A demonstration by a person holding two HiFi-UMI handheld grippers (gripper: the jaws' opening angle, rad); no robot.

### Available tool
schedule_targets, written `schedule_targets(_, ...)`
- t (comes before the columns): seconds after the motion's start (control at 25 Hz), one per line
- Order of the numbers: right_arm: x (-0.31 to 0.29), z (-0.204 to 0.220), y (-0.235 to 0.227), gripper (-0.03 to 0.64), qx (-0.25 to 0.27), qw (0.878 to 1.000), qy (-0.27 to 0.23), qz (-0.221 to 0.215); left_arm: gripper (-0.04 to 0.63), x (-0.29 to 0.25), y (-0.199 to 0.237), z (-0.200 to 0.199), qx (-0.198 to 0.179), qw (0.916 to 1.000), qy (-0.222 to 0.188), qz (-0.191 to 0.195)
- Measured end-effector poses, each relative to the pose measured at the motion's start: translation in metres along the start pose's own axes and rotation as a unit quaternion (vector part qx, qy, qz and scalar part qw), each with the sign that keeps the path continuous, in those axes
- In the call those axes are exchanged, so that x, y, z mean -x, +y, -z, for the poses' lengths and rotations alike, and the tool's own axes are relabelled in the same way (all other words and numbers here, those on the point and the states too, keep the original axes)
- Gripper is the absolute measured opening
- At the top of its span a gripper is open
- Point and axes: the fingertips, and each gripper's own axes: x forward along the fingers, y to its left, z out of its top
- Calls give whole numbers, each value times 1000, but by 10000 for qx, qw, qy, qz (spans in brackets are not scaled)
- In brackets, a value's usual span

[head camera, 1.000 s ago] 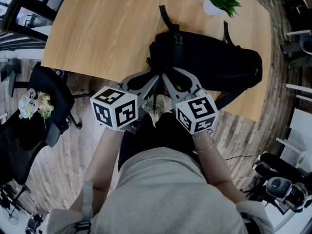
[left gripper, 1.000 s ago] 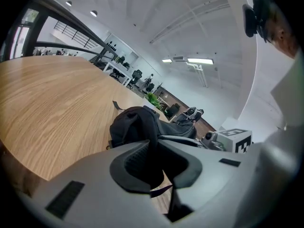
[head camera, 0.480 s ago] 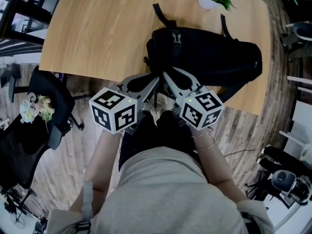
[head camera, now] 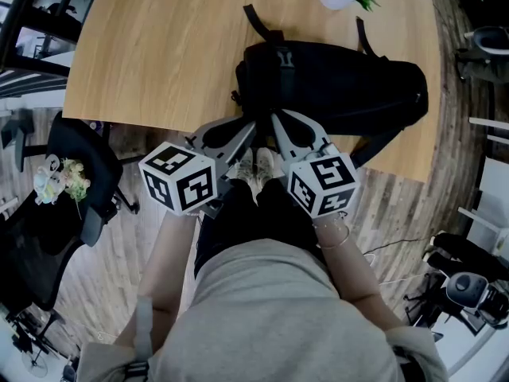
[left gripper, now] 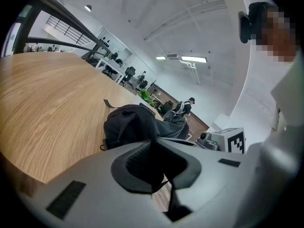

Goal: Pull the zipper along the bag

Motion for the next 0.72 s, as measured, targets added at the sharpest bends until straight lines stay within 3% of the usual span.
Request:
schedule_targets(0.4,16,-8,10,9,345,9993,-104,-113,38,6,7,-3,-325,9992,32,-244)
schedule_targets(0.56,21,-11,9,9,420,9989,-177,43,37,7,5,-4,-629,9975,23,-316)
schedule_targets(0.72,26,-12,8,9,406,9988,-230,162,35,7,6,-5,-626,9976,-1,-306)
